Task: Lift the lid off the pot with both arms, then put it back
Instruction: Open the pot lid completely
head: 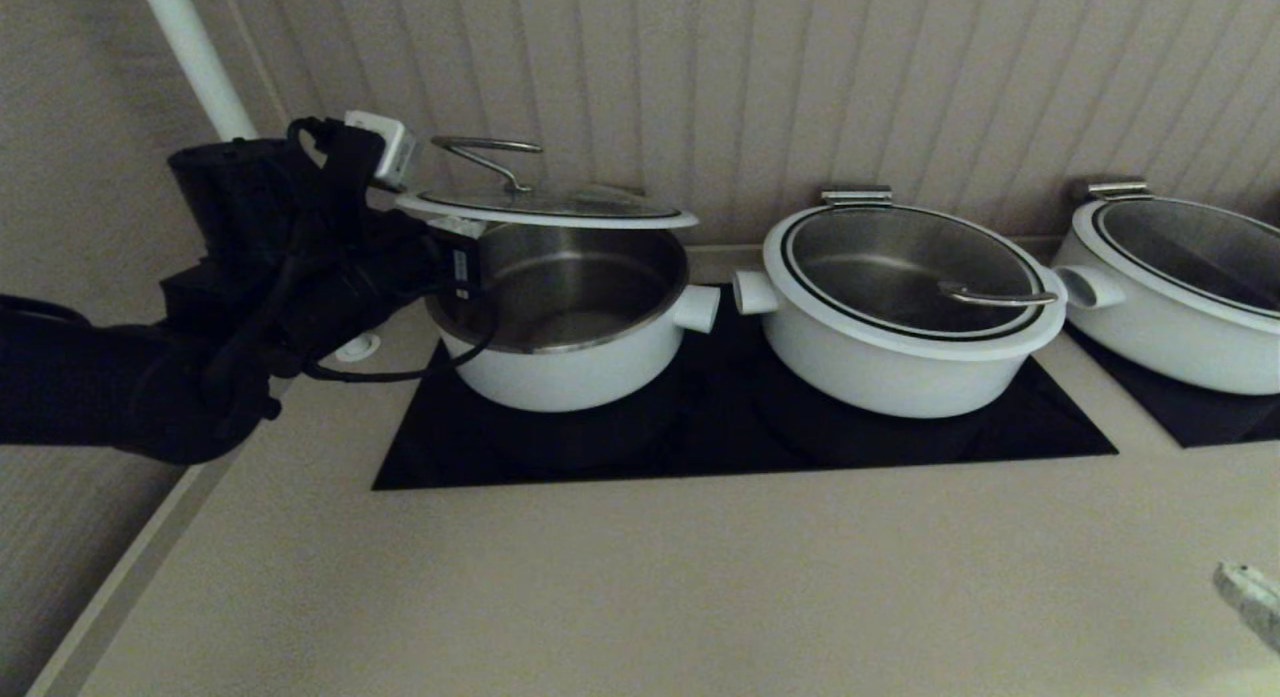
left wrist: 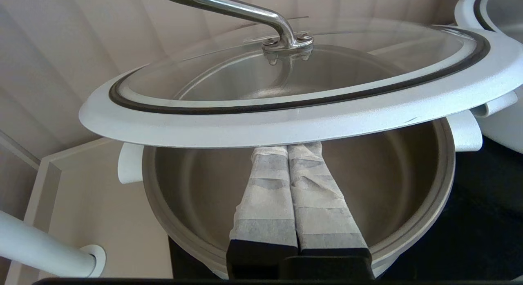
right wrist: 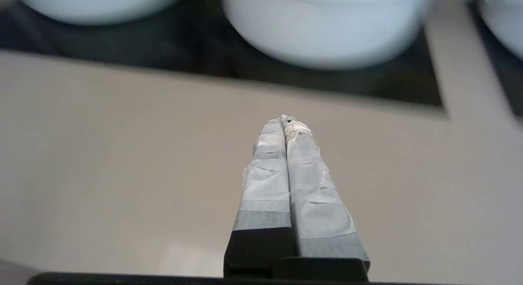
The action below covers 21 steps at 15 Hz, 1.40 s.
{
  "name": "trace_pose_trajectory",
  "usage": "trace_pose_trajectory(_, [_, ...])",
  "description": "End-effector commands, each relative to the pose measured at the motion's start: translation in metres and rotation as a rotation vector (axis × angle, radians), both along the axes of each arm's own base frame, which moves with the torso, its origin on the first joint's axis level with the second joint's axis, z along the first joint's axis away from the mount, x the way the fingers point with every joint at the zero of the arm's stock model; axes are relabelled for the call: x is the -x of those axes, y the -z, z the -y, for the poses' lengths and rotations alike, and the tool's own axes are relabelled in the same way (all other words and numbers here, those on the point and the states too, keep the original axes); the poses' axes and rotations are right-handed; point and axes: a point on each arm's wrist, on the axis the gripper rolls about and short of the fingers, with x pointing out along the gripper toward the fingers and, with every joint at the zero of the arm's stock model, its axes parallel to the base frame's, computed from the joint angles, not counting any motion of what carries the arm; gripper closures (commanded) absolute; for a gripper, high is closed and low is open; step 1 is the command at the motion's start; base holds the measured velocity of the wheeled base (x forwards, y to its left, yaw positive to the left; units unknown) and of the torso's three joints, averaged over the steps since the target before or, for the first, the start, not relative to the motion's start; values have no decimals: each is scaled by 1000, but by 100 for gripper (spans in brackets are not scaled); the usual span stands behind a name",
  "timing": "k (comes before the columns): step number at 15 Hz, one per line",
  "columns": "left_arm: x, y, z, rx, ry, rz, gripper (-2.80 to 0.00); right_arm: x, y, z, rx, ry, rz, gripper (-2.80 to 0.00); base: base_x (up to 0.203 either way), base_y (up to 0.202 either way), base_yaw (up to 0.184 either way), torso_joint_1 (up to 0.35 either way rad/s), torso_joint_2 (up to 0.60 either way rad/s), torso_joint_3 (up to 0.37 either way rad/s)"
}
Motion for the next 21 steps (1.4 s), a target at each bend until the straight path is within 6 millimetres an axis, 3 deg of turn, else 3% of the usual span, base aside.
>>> trace_pose_trajectory(1, [1, -2, 0, 2, 0, 9, 0, 28, 15, 3, 23, 65, 11, 0, 0, 0, 0, 0, 0, 0])
trace_pose_trajectory(3, [1, -2, 0, 2, 0, 10, 0, 46, 30, 5, 59, 93, 4, 0, 0, 0, 0, 0, 0, 0])
trace_pose_trajectory(7, [0, -1, 0, 1, 0, 7, 0, 53, 54, 6, 128, 105, -200, 0, 0, 0, 0, 0, 0, 0])
trace_pose_trajectory(18, [1, -2, 0, 4, 0, 10, 0, 53, 54, 6, 107, 108, -195, 0, 0, 0, 0, 0, 0, 0])
trace_pose_trajectory(21, [0, -2, 1, 3, 0, 8, 0, 61, 54, 6, 91, 170, -96, 0, 0, 0, 0, 0, 0, 0])
